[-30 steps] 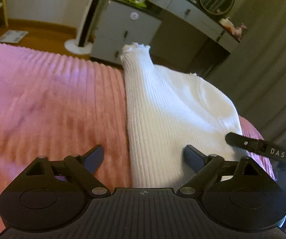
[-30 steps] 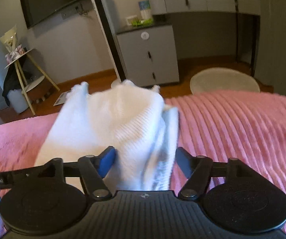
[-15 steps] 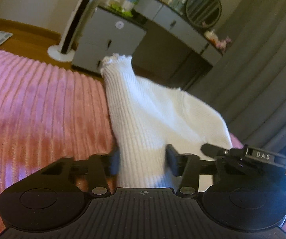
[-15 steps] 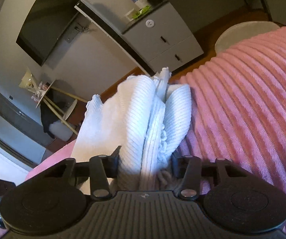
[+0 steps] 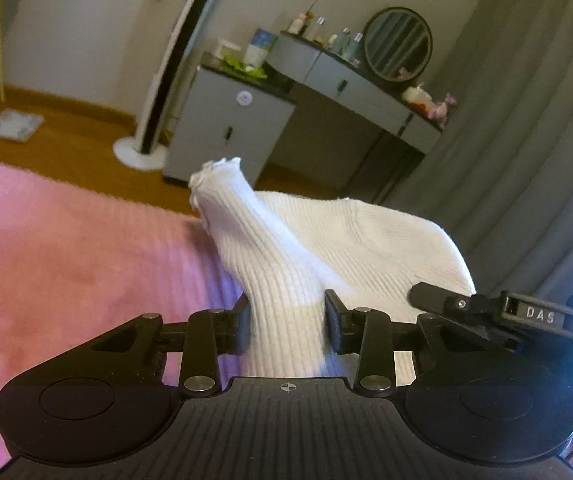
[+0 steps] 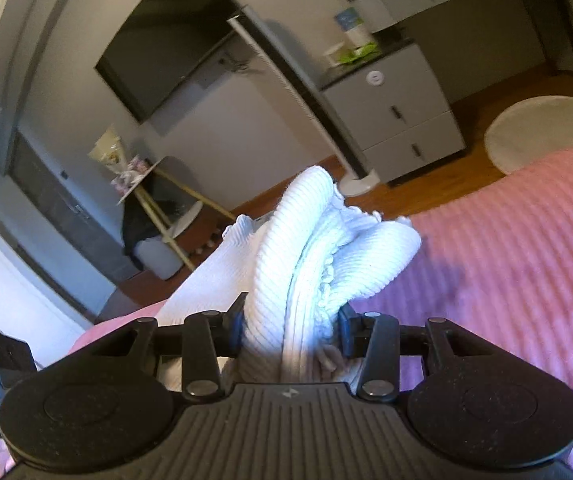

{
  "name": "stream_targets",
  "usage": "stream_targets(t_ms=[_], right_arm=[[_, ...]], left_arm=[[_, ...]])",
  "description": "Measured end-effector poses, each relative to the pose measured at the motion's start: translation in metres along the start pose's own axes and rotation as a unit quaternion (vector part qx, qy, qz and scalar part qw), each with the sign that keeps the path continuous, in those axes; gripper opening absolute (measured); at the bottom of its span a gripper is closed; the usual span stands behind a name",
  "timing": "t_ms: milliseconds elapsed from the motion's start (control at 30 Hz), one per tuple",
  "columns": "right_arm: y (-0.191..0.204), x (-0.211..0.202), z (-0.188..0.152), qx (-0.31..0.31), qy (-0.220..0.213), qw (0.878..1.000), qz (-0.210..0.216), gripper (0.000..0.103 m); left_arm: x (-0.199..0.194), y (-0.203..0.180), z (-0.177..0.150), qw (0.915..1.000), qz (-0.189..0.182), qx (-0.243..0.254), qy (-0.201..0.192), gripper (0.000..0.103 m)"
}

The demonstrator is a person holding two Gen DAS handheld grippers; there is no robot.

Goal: Fold small clothes

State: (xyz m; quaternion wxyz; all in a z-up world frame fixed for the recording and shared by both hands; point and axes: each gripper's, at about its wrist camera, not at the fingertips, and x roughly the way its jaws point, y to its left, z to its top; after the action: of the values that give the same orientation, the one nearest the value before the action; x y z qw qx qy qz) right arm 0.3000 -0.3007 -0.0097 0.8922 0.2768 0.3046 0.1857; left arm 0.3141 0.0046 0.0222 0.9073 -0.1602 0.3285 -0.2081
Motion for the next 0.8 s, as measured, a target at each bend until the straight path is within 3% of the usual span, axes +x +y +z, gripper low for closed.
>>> stream_targets(t_ms=[67, 300, 333, 367, 400, 433, 500, 567, 600, 667, 733, 800], right_arm=[[0.014, 0.003, -0.012, 0.000, 0.007, 1.000, 0.005, 0.042], [0.053, 0.036, -0.061, -0.017, 0.025, 1.000, -0.001, 0.042], [0.058, 0.041, -0.067, -0.019, 0.027, 0.999, -0.002, 0.042], [0.061, 0.047, -0.074, -0.017, 0.031, 0.999, -0.001, 0.043], [0.063, 0.051, -0.080, -0.017, 0.034, 0.999, -0.003, 0.044], [0.064, 0.055, -0.084, -0.020, 0.033, 0.999, -0.008, 0.048], [0.060, 0.058, -0.090, -0.015, 0.032, 0.999, -0.026, 0.055], [0.050, 0.059, -0.092, -0.004, 0.049, 0.997, -0.061, 0.059], [0.046, 0.056, -0.092, -0.001, 0.048, 0.996, -0.069, 0.062], [0.038, 0.043, -0.093, 0.016, 0.039, 0.997, -0.066, 0.068], [0.032, 0.041, -0.093, 0.038, 0.044, 0.997, -0.055, 0.072], [0.029, 0.046, -0.093, 0.050, 0.056, 0.996, -0.050, 0.072]], left_arm=[[-0.017, 0.001, -0.001, 0.9995, 0.020, 0.023, 0.002, 0.040], [-0.040, 0.037, -0.021, 0.9937, 0.106, 0.034, 0.012, 0.038], [-0.042, 0.041, -0.024, 0.9921, 0.118, 0.039, 0.013, 0.034], [-0.044, 0.046, -0.027, 0.9900, 0.134, 0.044, 0.011, 0.018], [-0.046, 0.052, -0.029, 0.9882, 0.145, 0.049, 0.009, 0.010], [-0.049, 0.057, -0.030, 0.9872, 0.152, 0.048, 0.007, 0.010], [-0.053, 0.068, -0.033, 0.9879, 0.151, 0.034, 0.009, 0.017], [-0.056, 0.074, -0.039, 0.9891, 0.143, 0.026, 0.022, 0.043], [-0.059, 0.078, -0.043, 0.9898, 0.137, 0.027, 0.025, 0.051], [-0.063, 0.083, -0.051, 0.9921, 0.120, 0.021, 0.028, 0.080], [-0.060, 0.092, -0.059, 0.9953, 0.090, -0.010, 0.033, 0.090], [-0.052, 0.100, -0.068, 0.9959, 0.068, -0.040, 0.045, 0.090]])
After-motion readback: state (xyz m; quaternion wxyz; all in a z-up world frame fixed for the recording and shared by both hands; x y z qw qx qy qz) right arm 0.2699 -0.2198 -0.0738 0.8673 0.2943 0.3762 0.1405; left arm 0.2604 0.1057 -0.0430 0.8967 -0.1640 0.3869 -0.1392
